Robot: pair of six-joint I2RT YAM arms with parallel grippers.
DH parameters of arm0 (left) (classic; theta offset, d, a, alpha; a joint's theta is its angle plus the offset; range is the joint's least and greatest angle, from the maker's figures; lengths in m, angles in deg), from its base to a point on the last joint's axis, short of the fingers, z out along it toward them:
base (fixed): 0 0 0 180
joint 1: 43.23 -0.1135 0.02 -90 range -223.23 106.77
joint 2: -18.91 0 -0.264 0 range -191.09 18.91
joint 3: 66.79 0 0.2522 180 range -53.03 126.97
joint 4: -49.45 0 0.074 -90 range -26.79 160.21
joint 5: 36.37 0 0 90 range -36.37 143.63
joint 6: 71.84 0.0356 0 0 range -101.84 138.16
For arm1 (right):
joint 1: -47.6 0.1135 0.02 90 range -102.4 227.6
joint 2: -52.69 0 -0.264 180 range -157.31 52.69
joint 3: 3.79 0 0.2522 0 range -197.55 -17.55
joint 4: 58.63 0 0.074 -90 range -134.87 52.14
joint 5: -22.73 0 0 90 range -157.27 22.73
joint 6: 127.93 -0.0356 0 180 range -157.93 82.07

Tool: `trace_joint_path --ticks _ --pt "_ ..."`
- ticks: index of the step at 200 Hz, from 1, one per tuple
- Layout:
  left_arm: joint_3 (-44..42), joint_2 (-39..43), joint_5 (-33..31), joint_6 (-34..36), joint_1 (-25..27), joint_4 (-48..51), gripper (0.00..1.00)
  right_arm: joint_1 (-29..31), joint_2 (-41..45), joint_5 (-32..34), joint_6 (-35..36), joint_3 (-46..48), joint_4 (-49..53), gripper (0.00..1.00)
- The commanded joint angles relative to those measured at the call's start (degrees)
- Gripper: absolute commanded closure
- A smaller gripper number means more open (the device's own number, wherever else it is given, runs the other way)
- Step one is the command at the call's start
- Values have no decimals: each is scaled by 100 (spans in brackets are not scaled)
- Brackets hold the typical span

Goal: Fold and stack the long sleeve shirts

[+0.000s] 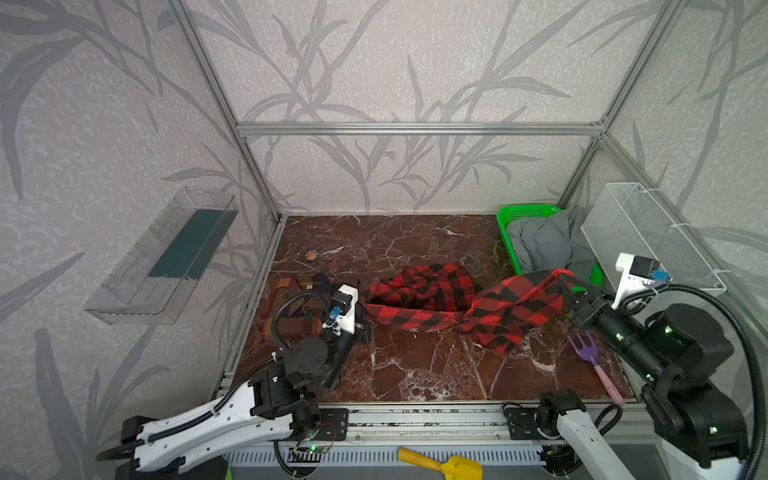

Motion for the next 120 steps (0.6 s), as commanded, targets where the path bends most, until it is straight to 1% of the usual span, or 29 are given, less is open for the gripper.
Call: trace_joint_path --ticks 1,7,21,31,39,48,54,62,63,64,69,70,71,72,76,77,78,79,85,93,98,105,111,116,120 --pt "-335 -196 -1164 -2413 845 2110 100 145 259 296 315 239 910 100" --pt "-276 -306 -1384 -3018 1139 2557 100 143 324 250 330 312 1032 100" --pt "-236 -594 -1922 -3945 1787 3239 99 152 503 41 320 584 1246 100" --pt "-142 -811 -2269 -4897 2176 3906 99 152 626 -120 288 805 1377 100" --pt "-96 -953 -2401 -5478 2385 4330 97 153 717 -194 269 975 1477 100" --pt "-72 -1082 -2414 -5947 2510 4649 95 152 791 -254 273 1151 1599 99" --pt "-100 -1139 -2366 -6144 2552 4760 91 153 822 -296 299 1229 1719 95" --pt "-125 -1184 -2274 -6307 2571 4859 88 160 829 -326 373 1299 1874 83" --pt "-126 -1187 -2269 -6341 2572 4882 87 160 829 -326 373 1299 1874 83" --pt "-131 -1189 -2258 -6376 2572 4902 87 154 825 -329 400 1314 1910 80" --pt "-142 -1171 -2238 -6563 2585 5040 84 158 811 -308 468 1318 2015 70" --pt "-144 -1172 -2238 -6601 2587 5060 84 158 811 -308 468 1318 2015 70" --pt "-144 -1168 -2238 -6629 2588 5083 83 154 801 -289 495 1318 2051 65" --pt "-149 -1166 -2238 -6651 2589 5095 83 153 793 -282 505 1321 2073 64" --pt "-160 -1120 -2231 -6688 2599 5121 80 152 771 -220 545 1309 2152 53" --pt "-165 -1102 -2230 -6686 2599 5123 79 152 771 -220 545 1309 2152 53" --pt "-168 -1089 -2229 -6680 2598 5123 78 157 755 -182 566 1303 2182 48" --pt "-170 -1078 -2229 -6668 2598 5123 78 159 740 -171 576 1301 2200 47" --pt "-171 -946 -2205 -6583 2598 5119 72 152 676 -79 648 1262 2291 40" --pt "-183 -733 -2166 -6331 2599 5012 64 152 573 36 730 1182 2404 35" --pt "-207 -567 -2123 -5986 2598 4829 60 152 528 97 748 1126 2442 33" --pt "-257 -330 -2033 -5560 2597 4612 57 153 491 163 760 1070 2455 31" --pt "-335 -122 -2022 -5228 2594 4393 56 157 473 235 740 991 2429 30" --pt "-368 67 -1882 -4949 2594 4266 54 152 459 274 722 931 2390 29" --pt "-388 227 -1819 -4792 2592 4216 47 152 440 294 721 888 2339 29"
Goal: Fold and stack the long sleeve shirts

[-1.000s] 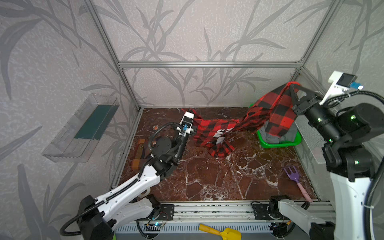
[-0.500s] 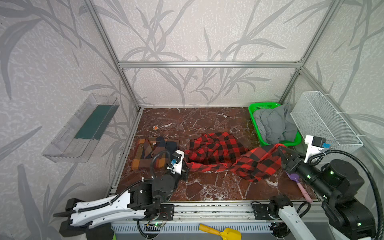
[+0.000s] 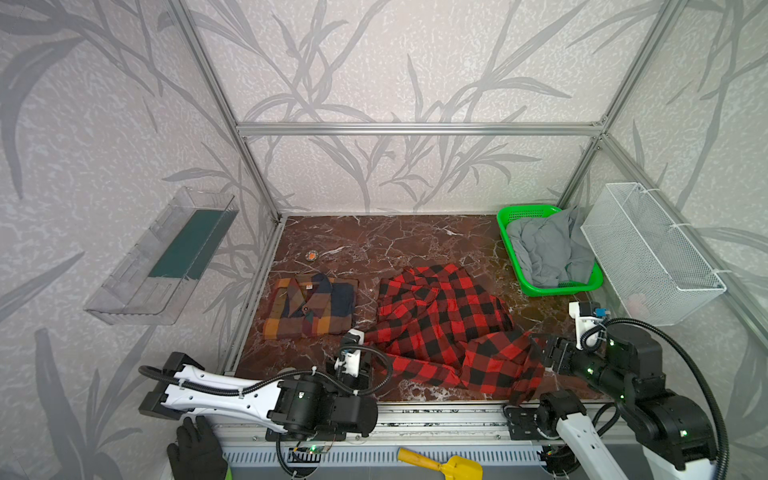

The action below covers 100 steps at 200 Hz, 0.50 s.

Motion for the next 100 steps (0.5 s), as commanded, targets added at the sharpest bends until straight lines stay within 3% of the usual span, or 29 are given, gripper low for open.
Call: trace_joint_path --ticks 1,10,22,38,70,83,100 --pt "-105 779 -8 783 12 -250 45 30 -129 287 164 -357 113 29" --pt "-66 1136 132 826 11 -100 40 33 -203 226 152 -449 -5 28" --pt "15 1583 243 908 10 84 17 33 -378 113 121 -565 -142 29" --pt "80 2024 348 1267 10 65 9 31 -745 -257 87 -574 -488 28" --pt "353 1800 355 2185 15 -333 6 77 -1422 -823 -172 -282 -1604 28" --pt "623 1504 334 2469 11 -350 6 344 -1795 -459 -191 -168 -1883 30" --pt "927 1254 149 2665 11 -272 6 1115 -2341 277 -141 -106 -2238 31"
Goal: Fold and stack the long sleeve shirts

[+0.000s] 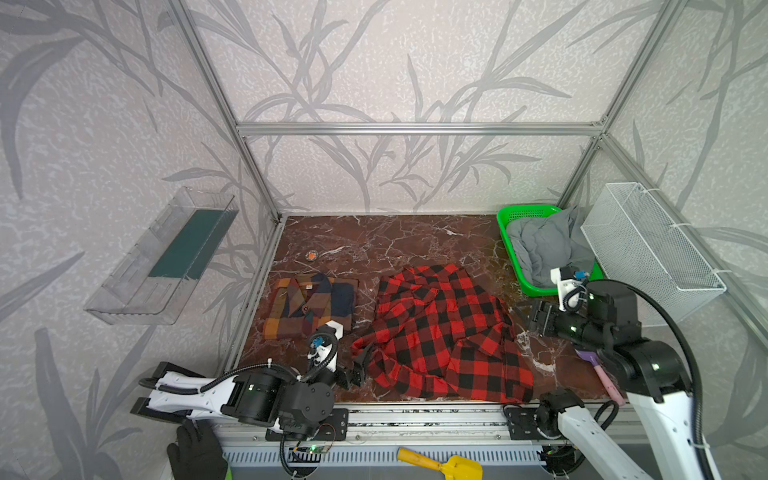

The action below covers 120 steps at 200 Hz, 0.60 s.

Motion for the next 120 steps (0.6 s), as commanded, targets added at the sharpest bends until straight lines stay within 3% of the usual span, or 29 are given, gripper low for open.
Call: trace_joint_path --ticks 1,16,33,64,97,120 --pt "487 -307 -252 654 10 -60 6 783 -631 626 -28 138 -876 31" --pt "570 -338 -321 957 10 -192 6 1322 -1180 851 -69 187 -1328 32" --pt "634 -278 -475 1019 15 -126 6 1539 -1868 805 -171 252 -1805 35" --pt "723 -57 -676 789 14 308 7 2045 -3134 1030 -206 166 -2454 37" --pt "579 -138 -582 656 10 352 7 2204 -4524 714 -466 6 -3025 40" --pt "542 -362 -544 678 15 292 7 2239 -5366 899 -525 -203 -3152 41"
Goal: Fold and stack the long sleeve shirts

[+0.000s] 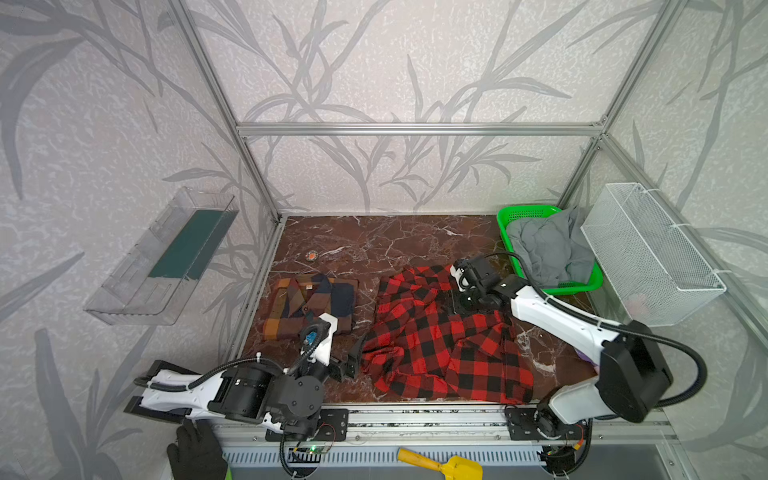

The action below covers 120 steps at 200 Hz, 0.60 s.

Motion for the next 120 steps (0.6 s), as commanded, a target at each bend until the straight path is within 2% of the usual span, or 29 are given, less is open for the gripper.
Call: trace_joint_path --ticks 1,38,74,99,120 --pt "-55 -234 -136 -88 12 131 7 34 -677 134 -179 -282 -394 41" --pt "-139 -329 -167 81 -7 -22 2 -166 -1559 417 -305 -410 -663 43" --pt "-733 174 417 1086 -183 -1247 1 -624 -2047 419 -555 -497 -1035 47" --pt "-901 331 890 1457 -660 -1709 1 -959 -2160 440 -681 -552 -1289 49" --pt "-786 -262 1515 1533 -1293 -1894 1 -1165 -2344 266 -643 -796 -1269 50"
